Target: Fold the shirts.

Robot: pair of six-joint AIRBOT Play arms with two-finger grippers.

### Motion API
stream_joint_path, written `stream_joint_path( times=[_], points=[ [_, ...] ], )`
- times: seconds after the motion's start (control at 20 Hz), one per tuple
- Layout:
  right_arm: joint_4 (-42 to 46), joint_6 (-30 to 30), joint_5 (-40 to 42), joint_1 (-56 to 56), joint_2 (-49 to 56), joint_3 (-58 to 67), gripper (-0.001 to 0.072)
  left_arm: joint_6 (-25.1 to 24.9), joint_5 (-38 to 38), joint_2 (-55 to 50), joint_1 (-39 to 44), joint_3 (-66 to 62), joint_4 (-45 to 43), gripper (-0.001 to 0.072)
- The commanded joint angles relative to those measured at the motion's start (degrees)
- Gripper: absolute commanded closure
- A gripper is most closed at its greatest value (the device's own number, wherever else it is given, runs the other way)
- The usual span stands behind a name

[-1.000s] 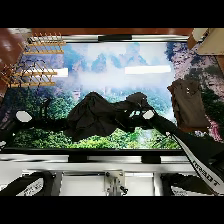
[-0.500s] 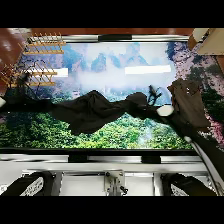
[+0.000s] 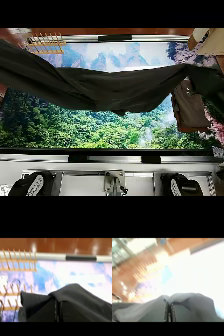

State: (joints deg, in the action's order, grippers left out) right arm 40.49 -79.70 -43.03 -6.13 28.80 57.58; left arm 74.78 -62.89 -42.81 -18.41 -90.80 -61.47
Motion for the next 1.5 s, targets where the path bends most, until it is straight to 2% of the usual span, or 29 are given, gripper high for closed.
stream_joint_path(
  times=[0.0, 0.1, 0.2, 0.3, 0.45, 0.65, 0.8, 0.95, 1.05, 1.2, 1.25, 1.3, 1.35, 1.4, 1.45],
  points=[
    [1.4, 0.4, -0.2, -1.7, -4.0, 9.1, 0.0644, 1.4, 4.5, 5.2, -0.9, -2.7, -0.3, 0.0669],
    [8.0, -0.9, 0.1, -1.7, -3.7, 13.1, 0.0644, 1.4, 4.1, 7.2, -0.9, -2.6, -3.8, 0.0669],
    [16.5, -7.9, -0.9, -1.7, -3.5, 13.8, 0.0644, 1.4, -1.2, 7.1, -0.9, -2.5, -8.3, 0.0669],
    [21.4, -9.7, -1.2, -1.7, -2.0, 13.8, 0.0644, 1.4, -3.8, 6.5, -0.9, -0.5, -9.7, 0.0669],
    [22.0, -11.0, -1.8, -1.6, 4.8, 13.8, 0.0644, 1.4, -3.8, 4.1, -0.9, 5.3, -8.8, 0.0669],
    [22.0, -12.6, -3.7, -1.4, 22.4, 13.6, 0.0644, 1.4, -3.0, -6.0, -0.8, 16.0, -6.4, 0.0669],
    [18.1, -12.6, 4.5, 0.1, 39.5, 13.7, 0.0643, 1.3, -0.8, -18.8, -0.5, 20.0, -3.6, 0.0669],
    [5.1, -12.6, 16.4, 3.0, 52.8, 13.7, 0.0643, 1.4, 4.4, -31.3, 1.9, 19.3, -0.7, 0.0668],
    [-3.6, -12.6, 23.8, 5.2, 58.1, 13.7, 0.0643, 1.4, 8.4, -36.5, 3.5, 19.2, 3.2, 0.0668],
    [-4.0, -12.1, 26.8, 8.2, 61.5, 13.7, 0.0641, 1.4, 11.9, -40.8, 5.9, 19.2, 7.1, 0.0667],
    [-4.0, -12.0, 26.2, 8.7, 62.1, 13.7, 0.0599, 1.4, 11.8, -41.4, 6.4, 19.2, 7.1, 0.0635],
    [-4.2, -12.0, 25.4, 8.9, 62.1, 13.7, 0.0374, 1.4, 10.6, -41.6, 6.7, 19.2, 7.1, 0.0409],
    [-4.2, -11.5, 24.2, 8.7, 61.5, 13.7, 0.0157, 1.4, 7.6, -41.4, 6.5, 18.9, 7.0, 0.0049],
    [-3.9, -7.9, 21.5, 7.7, 59.8, 13.9, 0.0157, 1.3, 2.3, -41.3, 5.7, 17.4, 5.9, -0.0013],
    [-2.9, -1.4, 17.8, 6.2, 57.2, 13.9, 0.0157, 1.4, -5.4, -41.3, 4.4, 14.9, 3.7, -0.0013]
  ],
)
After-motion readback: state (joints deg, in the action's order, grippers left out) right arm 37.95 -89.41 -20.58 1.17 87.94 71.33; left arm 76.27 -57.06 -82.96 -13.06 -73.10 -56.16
